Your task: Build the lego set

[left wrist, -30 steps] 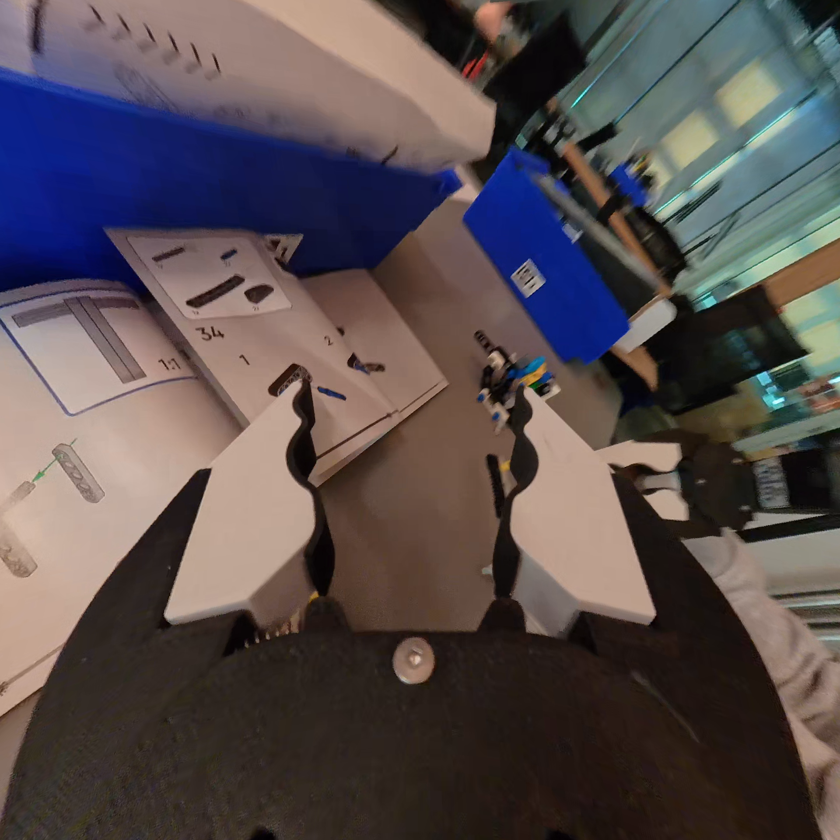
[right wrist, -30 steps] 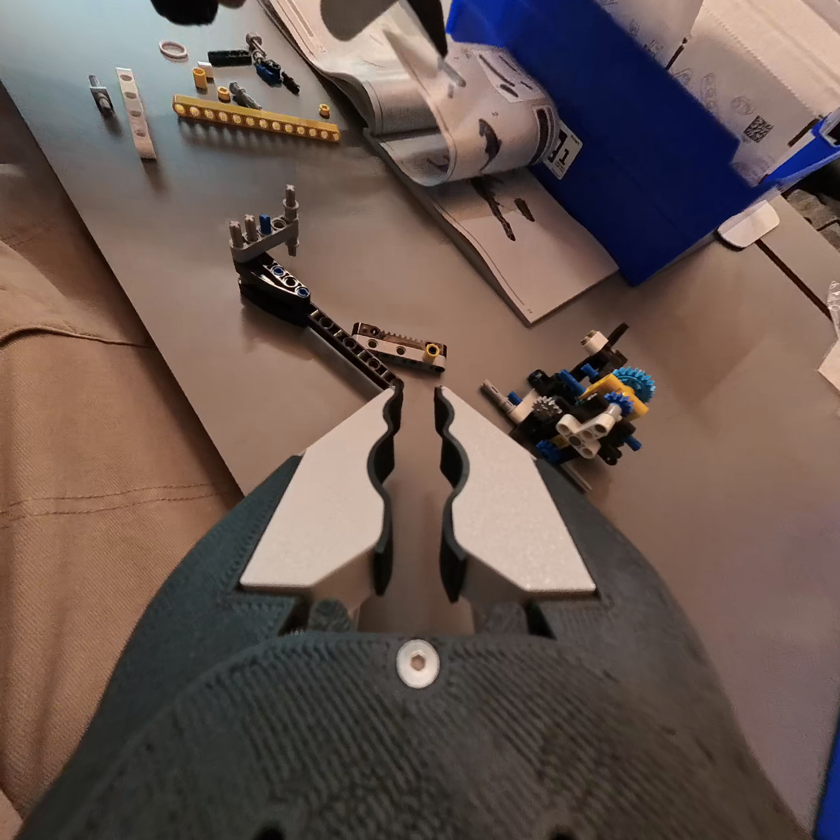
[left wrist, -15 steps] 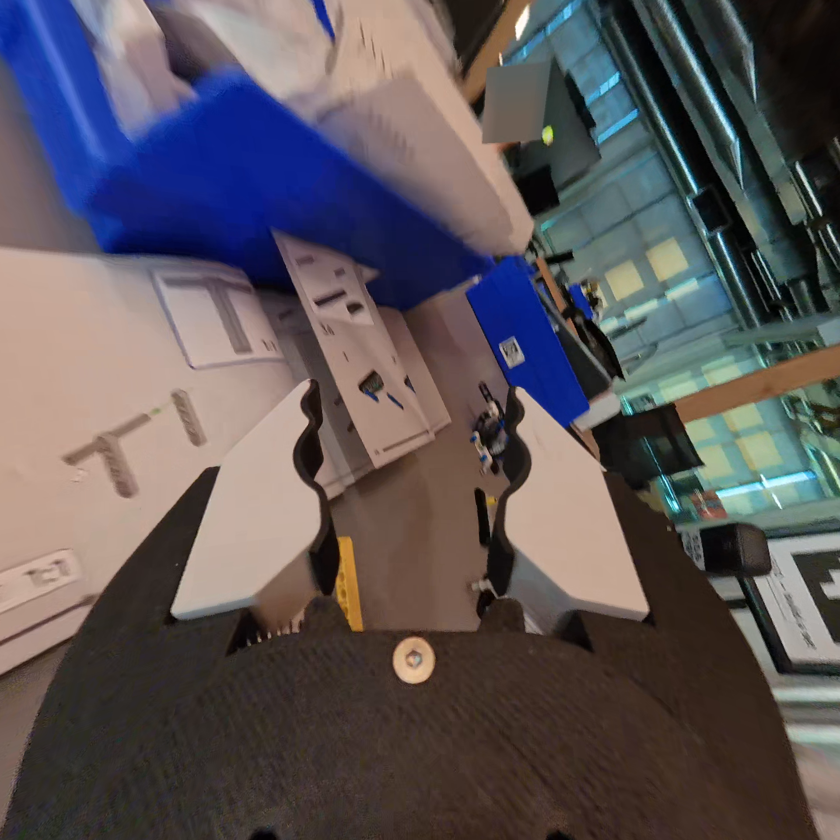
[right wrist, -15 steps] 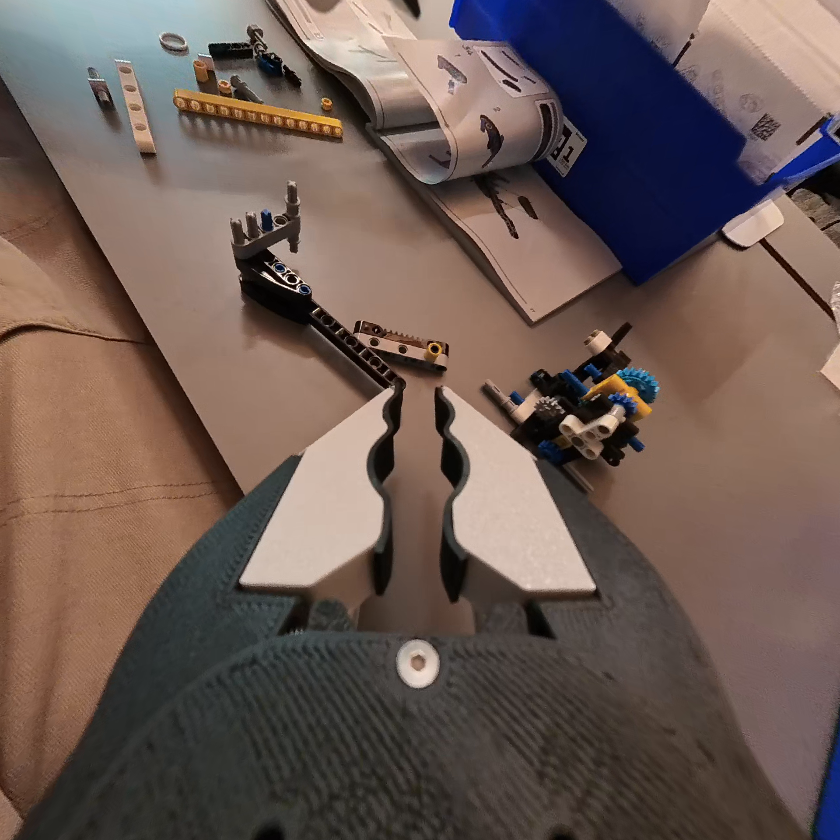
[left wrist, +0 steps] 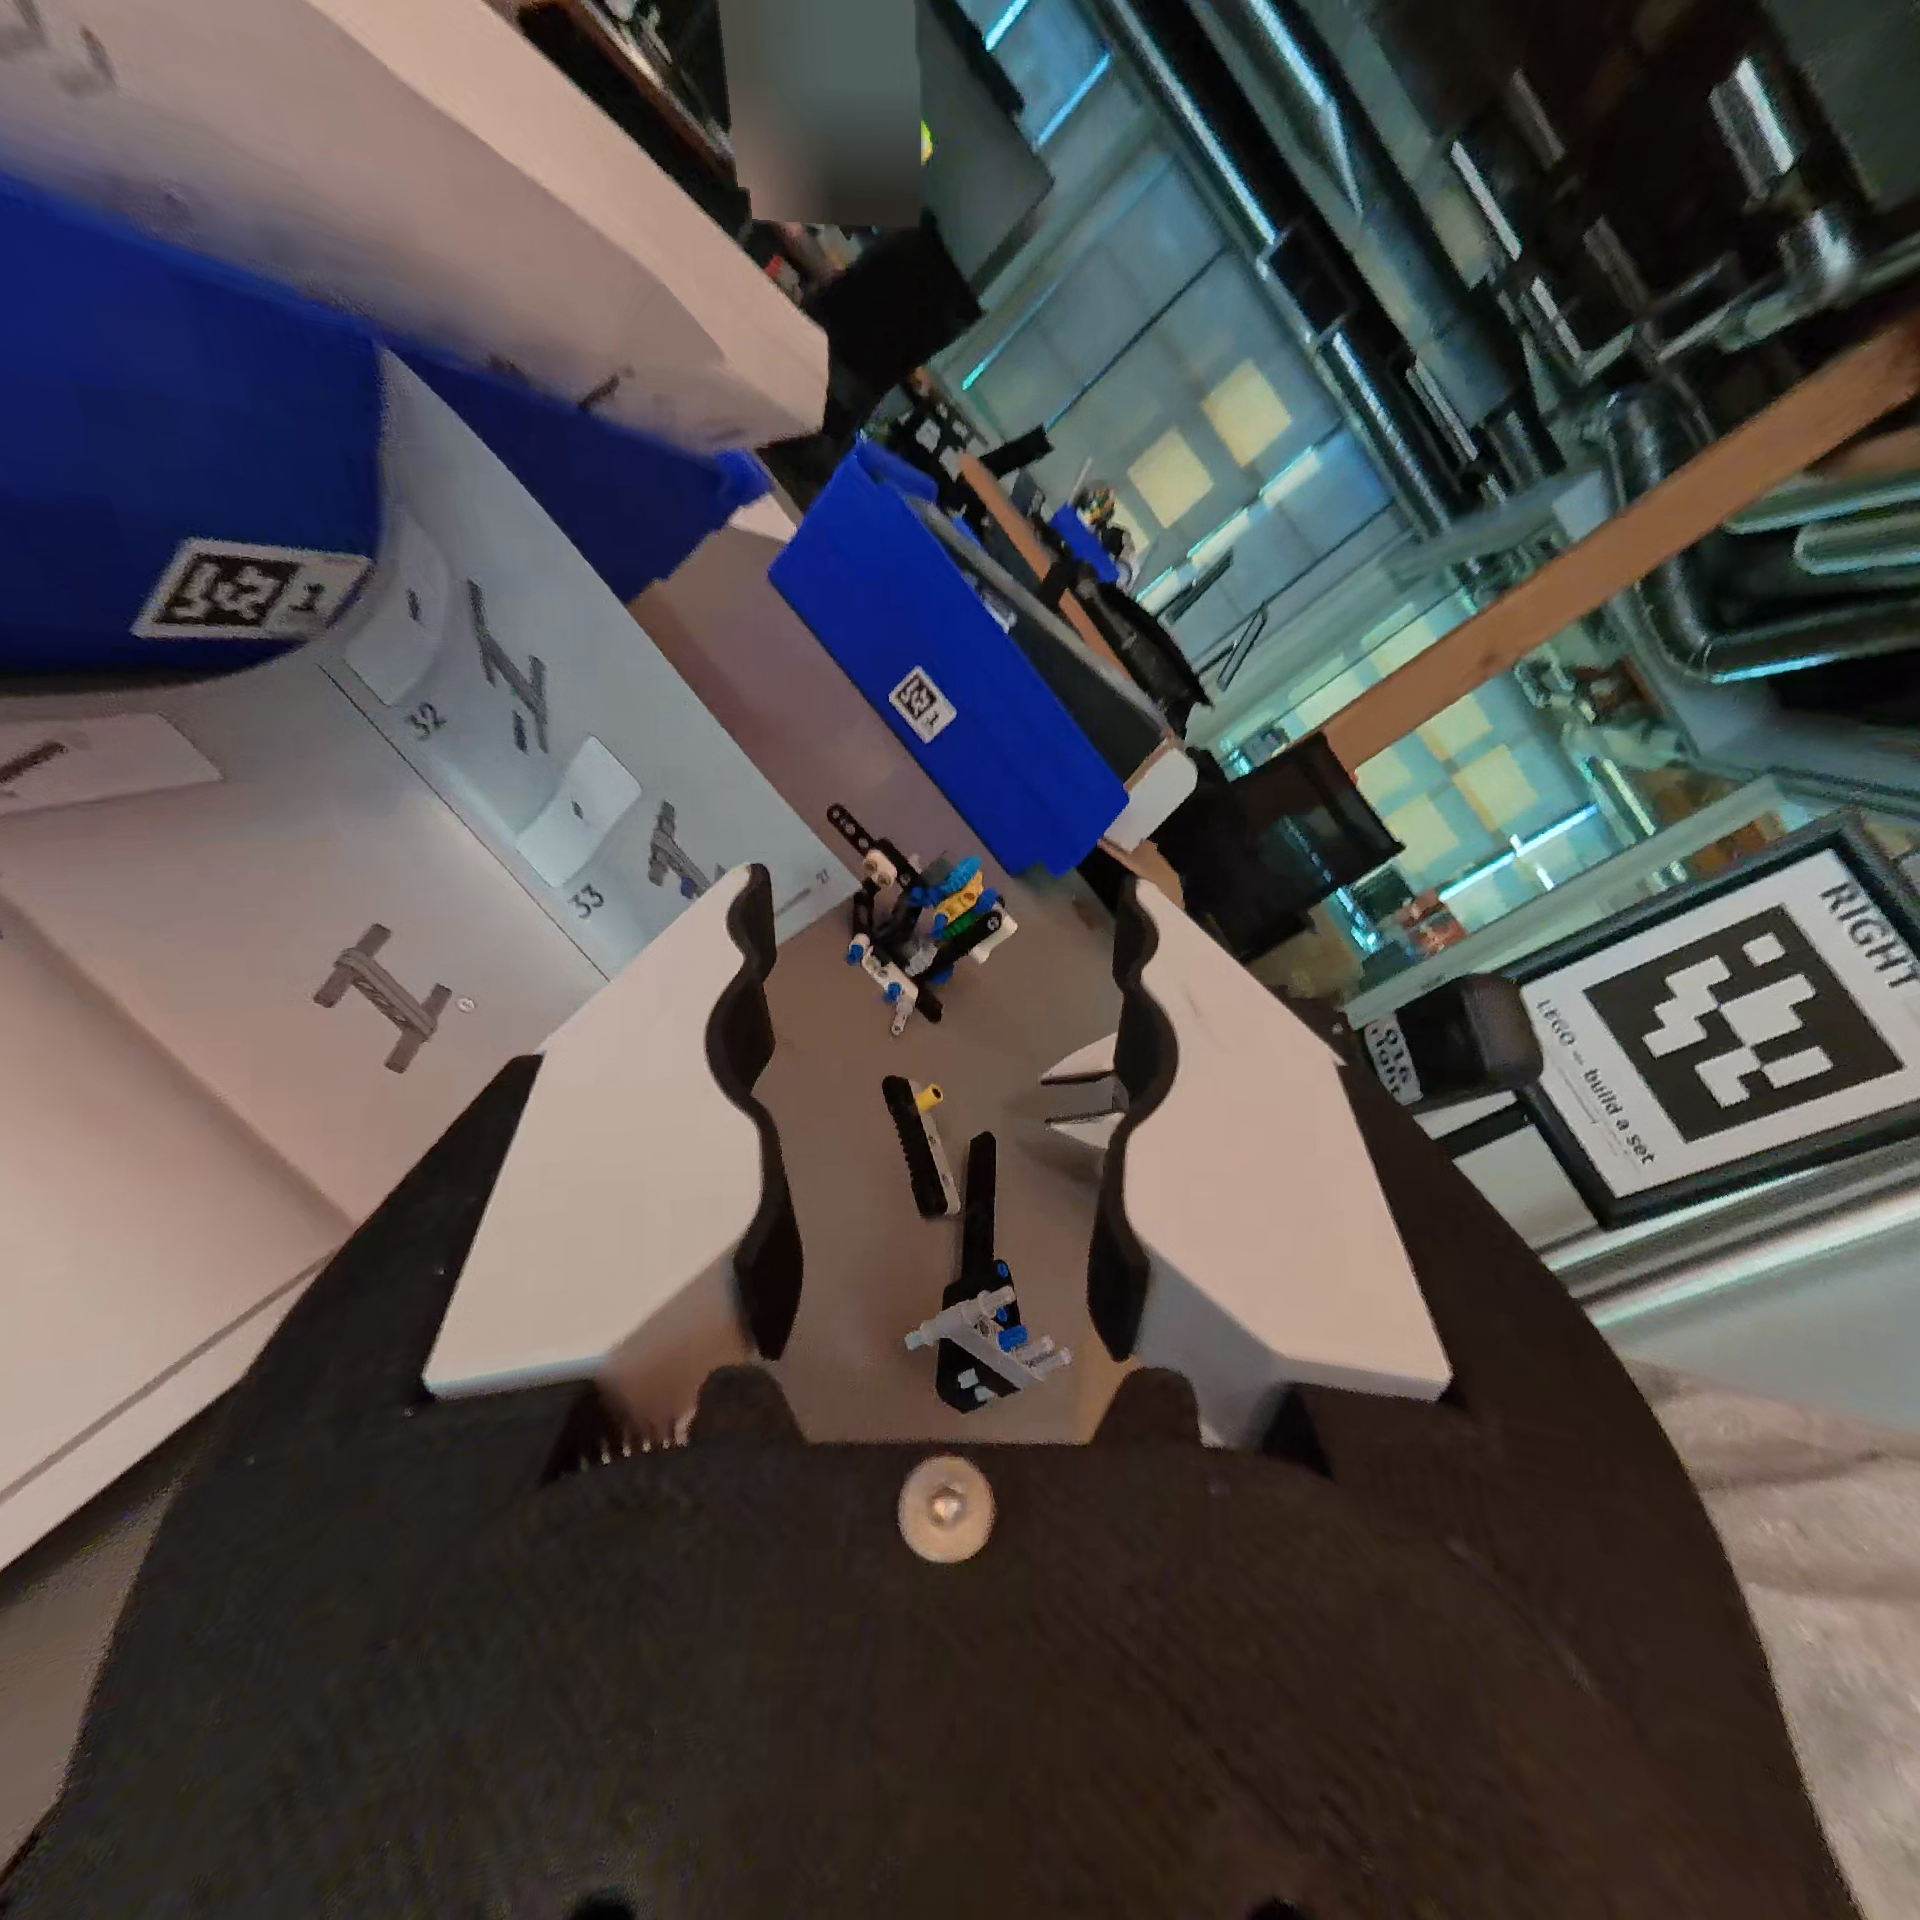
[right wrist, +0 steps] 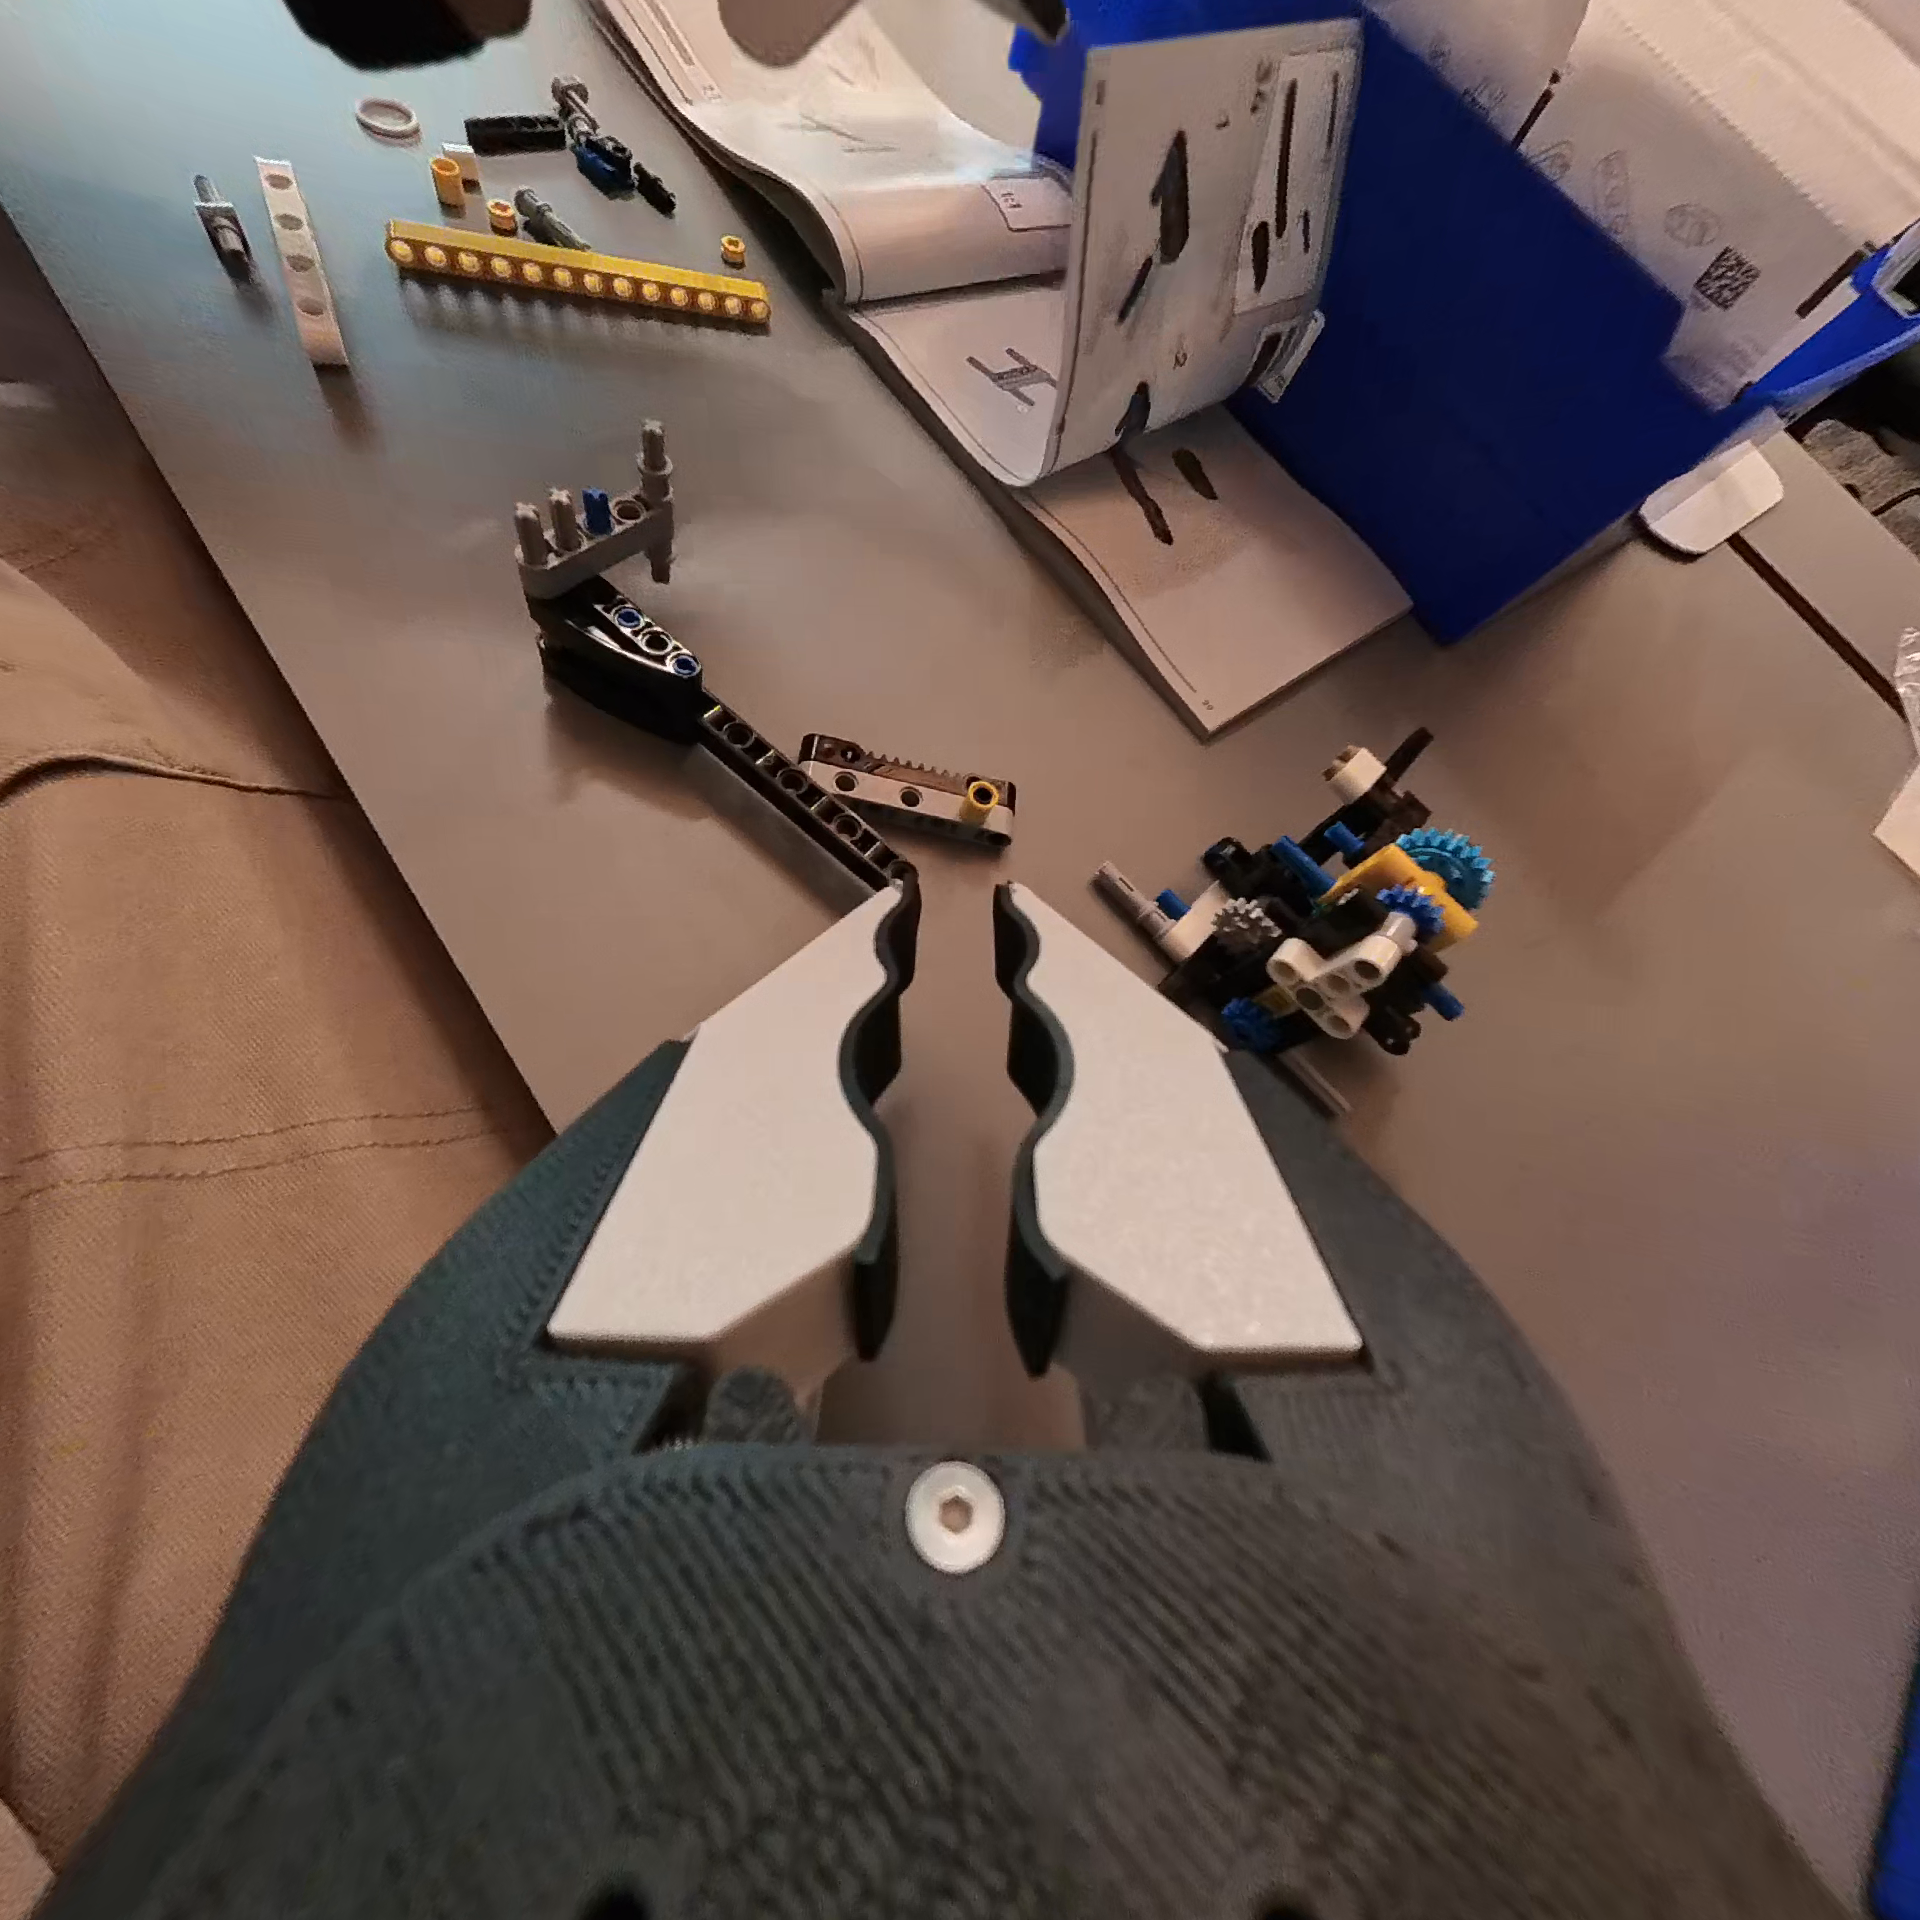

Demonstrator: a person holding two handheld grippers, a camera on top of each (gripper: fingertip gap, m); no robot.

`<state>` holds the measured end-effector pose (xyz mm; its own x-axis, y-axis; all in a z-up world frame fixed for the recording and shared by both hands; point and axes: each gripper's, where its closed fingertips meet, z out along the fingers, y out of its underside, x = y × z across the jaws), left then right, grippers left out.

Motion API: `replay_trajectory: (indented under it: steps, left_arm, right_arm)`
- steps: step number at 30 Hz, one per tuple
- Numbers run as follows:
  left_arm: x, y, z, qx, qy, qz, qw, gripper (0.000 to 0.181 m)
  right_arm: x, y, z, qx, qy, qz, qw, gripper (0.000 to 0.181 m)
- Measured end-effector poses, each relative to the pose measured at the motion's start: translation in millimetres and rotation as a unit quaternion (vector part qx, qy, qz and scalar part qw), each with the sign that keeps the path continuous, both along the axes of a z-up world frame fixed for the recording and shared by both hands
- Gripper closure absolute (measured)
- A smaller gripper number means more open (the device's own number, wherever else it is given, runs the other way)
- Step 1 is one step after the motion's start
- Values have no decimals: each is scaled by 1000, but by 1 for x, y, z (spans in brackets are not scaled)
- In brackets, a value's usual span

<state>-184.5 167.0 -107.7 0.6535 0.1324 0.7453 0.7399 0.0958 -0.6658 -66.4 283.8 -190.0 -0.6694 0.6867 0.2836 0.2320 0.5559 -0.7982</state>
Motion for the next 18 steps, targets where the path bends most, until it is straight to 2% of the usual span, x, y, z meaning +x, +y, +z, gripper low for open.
replay_trajectory:
  steps: [5,10,13,15,16,18]
  left_arm:
    - [-14,-21,2,38,-26,23,999,118]
    - [-19,-26,-4,43,-38,36,998,117]
    - [-23,-18,-11,18,-33,59,998,114]
    - [-32,-9,-18,-13,-20,100,995,101]
    - [-30,-1,-21,-22,-15,104,994,100]
    - [-12,25,-18,-15,-14,65,998,99]
  right_arm:
    - [0,0,0,0,-1,0,1000,168]
    - [-1,-1,-1,0,-2,0,1000,168]
    - [-1,-1,-1,0,-2,0,1000,168]
    - [-1,-1,-1,-1,-3,0,1000,168]
    - [-1,-1,-1,-1,-3,0,1000,168]
    - [-1,-1,-2,1,-3,-1,1000,168]
